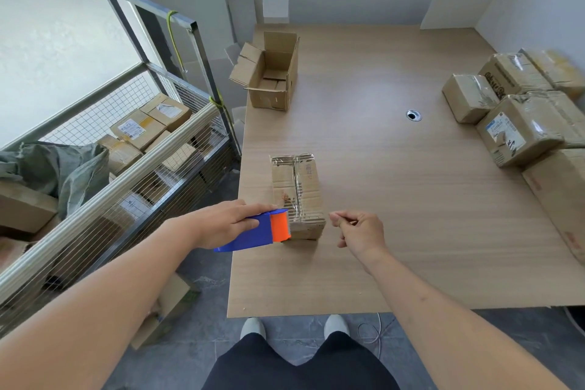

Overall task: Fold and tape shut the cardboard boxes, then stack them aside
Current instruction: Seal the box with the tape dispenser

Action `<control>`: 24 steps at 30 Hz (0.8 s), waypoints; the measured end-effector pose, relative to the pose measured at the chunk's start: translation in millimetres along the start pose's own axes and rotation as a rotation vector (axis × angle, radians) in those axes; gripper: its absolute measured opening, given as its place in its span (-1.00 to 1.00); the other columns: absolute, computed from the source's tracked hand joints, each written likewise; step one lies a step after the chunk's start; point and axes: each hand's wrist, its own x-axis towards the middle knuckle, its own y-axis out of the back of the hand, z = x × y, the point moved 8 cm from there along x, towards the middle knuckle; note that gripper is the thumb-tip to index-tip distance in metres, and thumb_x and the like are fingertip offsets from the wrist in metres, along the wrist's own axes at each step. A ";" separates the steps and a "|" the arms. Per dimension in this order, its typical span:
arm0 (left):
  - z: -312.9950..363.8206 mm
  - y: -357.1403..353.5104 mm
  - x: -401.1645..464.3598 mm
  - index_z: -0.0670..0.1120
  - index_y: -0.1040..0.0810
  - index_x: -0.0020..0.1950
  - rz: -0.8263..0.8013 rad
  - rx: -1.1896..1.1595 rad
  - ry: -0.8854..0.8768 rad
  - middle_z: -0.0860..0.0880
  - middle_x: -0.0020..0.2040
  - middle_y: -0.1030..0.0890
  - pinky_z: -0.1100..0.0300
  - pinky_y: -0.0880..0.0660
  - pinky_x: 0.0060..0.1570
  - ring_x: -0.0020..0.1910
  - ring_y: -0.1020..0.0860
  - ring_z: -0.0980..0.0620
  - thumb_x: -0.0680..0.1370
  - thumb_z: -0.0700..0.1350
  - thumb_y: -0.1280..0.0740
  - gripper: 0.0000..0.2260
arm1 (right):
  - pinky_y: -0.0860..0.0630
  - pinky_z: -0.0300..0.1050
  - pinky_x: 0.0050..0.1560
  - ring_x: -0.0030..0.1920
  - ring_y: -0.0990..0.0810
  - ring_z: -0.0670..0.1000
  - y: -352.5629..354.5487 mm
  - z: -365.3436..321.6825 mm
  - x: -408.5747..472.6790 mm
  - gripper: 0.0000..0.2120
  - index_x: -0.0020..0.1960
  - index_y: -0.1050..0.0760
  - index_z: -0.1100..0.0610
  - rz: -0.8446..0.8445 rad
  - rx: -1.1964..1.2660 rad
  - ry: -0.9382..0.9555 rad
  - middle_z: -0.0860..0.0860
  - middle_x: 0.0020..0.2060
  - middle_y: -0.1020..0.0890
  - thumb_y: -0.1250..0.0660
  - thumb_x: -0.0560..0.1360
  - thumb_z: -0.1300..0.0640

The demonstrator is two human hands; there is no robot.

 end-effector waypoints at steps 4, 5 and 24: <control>-6.3 1.3 10.9 0.49 -0.12 0.50 -0.003 -0.030 0.008 0.07 0.33 -0.47 -0.11 -0.35 0.35 0.27 -0.45 0.04 0.71 0.14 -0.07 -0.60 | -0.66 0.02 -0.35 -0.51 -0.42 -0.09 -2.3 5.6 2.7 -0.96 -0.06 -0.75 0.06 0.009 0.050 -0.012 -0.02 -0.37 -0.67 -0.54 0.50 0.16; -6.8 2.0 12.9 0.49 -0.14 0.49 -0.002 -0.041 0.012 0.08 0.35 -0.46 -0.10 -0.33 0.37 0.29 -0.44 0.03 0.72 0.12 -0.08 -0.61 | -0.64 -0.01 -0.36 -0.51 -0.43 -0.10 -2.5 7.5 3.6 -0.95 -0.05 -0.75 0.06 0.006 0.063 -0.014 -0.02 -0.36 -0.68 -0.54 0.50 0.16; -8.6 4.3 28.9 0.52 -0.14 0.49 -0.080 -0.060 0.022 0.16 0.50 -0.36 -0.15 -0.23 0.46 0.44 -0.35 0.04 0.73 0.08 -0.08 -0.58 | -0.43 -0.04 -0.29 -0.28 -0.40 -0.09 -48.3 -38.4 -3.3 -0.71 -0.10 -0.46 0.06 -0.151 -0.524 0.708 -0.17 -0.24 -0.40 -0.52 0.48 -0.07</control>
